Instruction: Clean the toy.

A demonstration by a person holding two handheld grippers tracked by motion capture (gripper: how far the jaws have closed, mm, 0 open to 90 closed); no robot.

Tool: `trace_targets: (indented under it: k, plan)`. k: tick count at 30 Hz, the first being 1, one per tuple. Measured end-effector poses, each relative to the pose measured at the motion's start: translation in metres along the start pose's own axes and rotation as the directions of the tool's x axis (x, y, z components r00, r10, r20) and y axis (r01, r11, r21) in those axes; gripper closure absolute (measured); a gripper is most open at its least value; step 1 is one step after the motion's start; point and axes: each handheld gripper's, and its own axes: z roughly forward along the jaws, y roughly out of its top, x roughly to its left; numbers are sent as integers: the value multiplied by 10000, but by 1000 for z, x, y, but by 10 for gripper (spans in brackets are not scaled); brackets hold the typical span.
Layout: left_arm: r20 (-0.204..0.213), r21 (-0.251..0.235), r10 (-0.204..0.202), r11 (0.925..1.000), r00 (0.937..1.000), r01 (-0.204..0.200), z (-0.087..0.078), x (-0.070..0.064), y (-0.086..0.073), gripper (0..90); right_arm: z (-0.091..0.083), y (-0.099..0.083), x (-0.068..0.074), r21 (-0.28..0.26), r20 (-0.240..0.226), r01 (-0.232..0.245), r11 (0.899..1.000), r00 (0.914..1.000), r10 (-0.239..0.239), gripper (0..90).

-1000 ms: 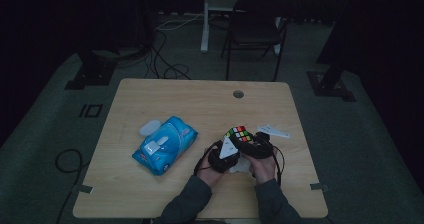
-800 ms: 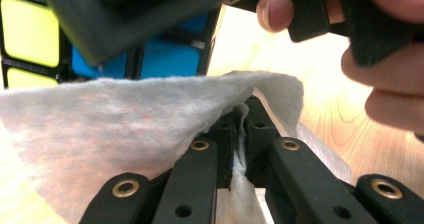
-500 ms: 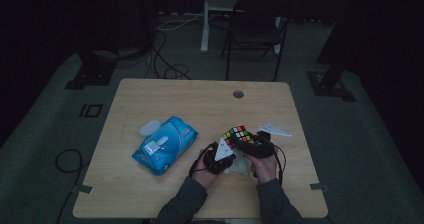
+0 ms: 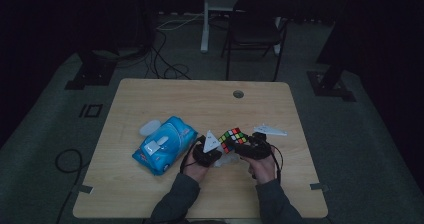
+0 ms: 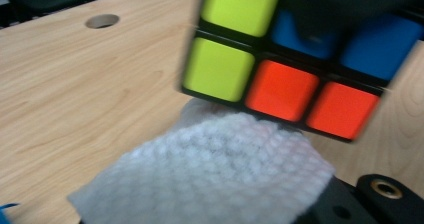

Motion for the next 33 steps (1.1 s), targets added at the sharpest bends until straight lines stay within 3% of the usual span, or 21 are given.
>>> trace_targets:
  k: [9,14,33]
  plan:
    - [-444,-167,-380,9992,9983,373,-6,15,3,865,1,0,1,76,-56,143,9999,9999,-142,338]
    - [-346,-101,-382,9992,9987,379,-6,15,3,865,1,0,1,77,-54,133,9999,9999,-133,338]
    - [550,178,227,9996,9982,-238,1,-16,1,861,-1,0,-5,-188,164,-112,9998,9998,115,338]
